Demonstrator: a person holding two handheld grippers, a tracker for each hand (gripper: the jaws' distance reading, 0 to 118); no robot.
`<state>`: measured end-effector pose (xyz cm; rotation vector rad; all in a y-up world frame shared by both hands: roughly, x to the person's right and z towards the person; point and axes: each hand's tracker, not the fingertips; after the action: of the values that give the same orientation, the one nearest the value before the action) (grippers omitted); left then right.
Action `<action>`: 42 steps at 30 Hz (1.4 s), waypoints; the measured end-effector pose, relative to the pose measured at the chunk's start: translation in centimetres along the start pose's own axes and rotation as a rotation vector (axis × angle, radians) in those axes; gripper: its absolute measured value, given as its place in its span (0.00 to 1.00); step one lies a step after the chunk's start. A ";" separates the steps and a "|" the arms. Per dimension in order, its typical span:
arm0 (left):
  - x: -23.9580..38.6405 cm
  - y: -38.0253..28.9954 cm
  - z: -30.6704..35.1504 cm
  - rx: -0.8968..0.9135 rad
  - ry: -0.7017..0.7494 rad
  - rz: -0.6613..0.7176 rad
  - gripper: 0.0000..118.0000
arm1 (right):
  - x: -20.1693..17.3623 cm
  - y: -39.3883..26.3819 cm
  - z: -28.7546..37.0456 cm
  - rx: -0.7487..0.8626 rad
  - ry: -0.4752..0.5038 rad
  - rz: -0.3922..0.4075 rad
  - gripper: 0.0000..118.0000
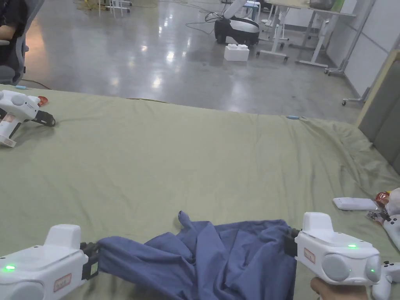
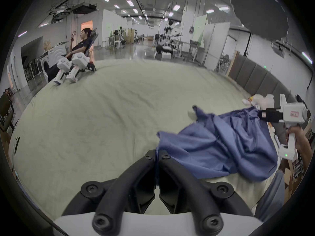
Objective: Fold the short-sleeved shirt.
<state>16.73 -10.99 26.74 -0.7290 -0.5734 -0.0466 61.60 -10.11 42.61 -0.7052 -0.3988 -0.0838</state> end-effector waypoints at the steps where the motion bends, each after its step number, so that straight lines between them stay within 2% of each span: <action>1: -0.1 0.6 0.5 0.025 -0.003 0.004 0.00 | 0.1 0.4 0.8 0.026 -0.003 0.003 0.06; 7: -0.7 5.5 4.3 0.160 -0.008 -0.019 0.00 | 0.5 3.4 6.1 0.165 -0.070 0.017 0.05; 14: -3.0 11.3 8.7 0.288 0.008 0.022 0.00 | 2.9 6.5 10.3 0.263 -0.123 -0.025 0.05; 23: -5.3 14.0 11.0 0.356 0.051 0.076 0.00 | 3.7 9.0 13.2 0.337 -0.158 -0.073 0.05; 32: -6.7 17.9 10.6 0.397 0.070 0.105 0.00 | 3.4 14.3 13.6 0.395 -0.142 -0.127 0.05; 42: -7.0 25.0 8.6 0.444 0.142 0.031 0.00 | 1.2 20.4 10.1 0.452 -0.133 -0.070 0.05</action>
<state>12.54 12.19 12.89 -0.2992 -0.4155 0.0567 63.58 12.01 37.54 -0.2508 -0.5485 -0.0108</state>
